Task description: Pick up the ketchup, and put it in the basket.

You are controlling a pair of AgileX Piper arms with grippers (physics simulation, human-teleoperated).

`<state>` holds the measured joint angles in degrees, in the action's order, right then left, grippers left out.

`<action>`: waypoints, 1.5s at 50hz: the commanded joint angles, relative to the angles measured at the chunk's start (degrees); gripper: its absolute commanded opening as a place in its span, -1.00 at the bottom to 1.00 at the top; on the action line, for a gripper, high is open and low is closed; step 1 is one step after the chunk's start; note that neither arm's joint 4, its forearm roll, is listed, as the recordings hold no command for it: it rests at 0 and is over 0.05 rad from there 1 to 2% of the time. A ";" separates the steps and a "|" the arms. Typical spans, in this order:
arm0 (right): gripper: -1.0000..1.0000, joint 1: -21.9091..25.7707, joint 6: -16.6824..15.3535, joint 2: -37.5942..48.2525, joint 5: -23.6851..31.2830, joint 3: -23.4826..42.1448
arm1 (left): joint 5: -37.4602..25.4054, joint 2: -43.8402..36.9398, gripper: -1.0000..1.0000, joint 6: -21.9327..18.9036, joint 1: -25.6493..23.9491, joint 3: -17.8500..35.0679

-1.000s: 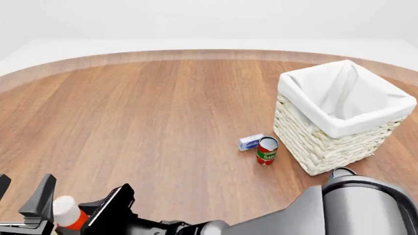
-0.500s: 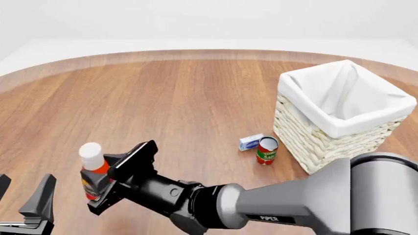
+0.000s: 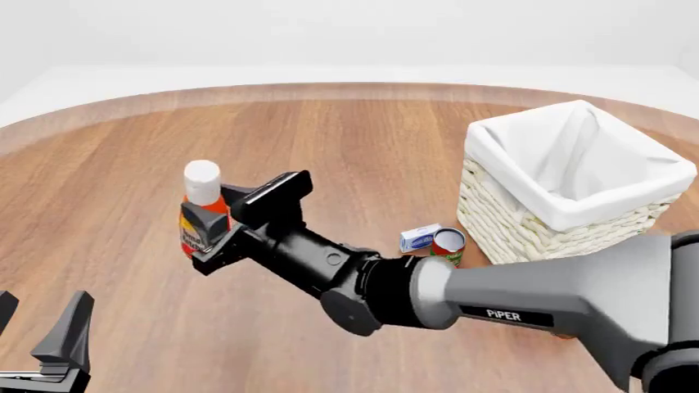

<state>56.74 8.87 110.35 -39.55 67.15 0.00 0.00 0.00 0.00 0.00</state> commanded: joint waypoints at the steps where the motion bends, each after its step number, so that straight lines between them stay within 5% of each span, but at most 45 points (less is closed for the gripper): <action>1: -1.00 -3.14 -0.07 -3.96 -1.61 -2.31 | 0.00 0.00 1.00 0.00 0.00 0.00; 45: -1.00 -22.06 -5.03 -25.96 -11.99 -21.01 | 0.00 0.00 1.00 0.00 0.00 0.00; 75: -1.00 -38.35 -14.76 -31.33 -9.82 -23.75 | 0.00 0.00 1.00 0.00 0.00 0.00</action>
<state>23.41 -3.70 80.18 -49.89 43.59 0.00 0.00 0.00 0.00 0.00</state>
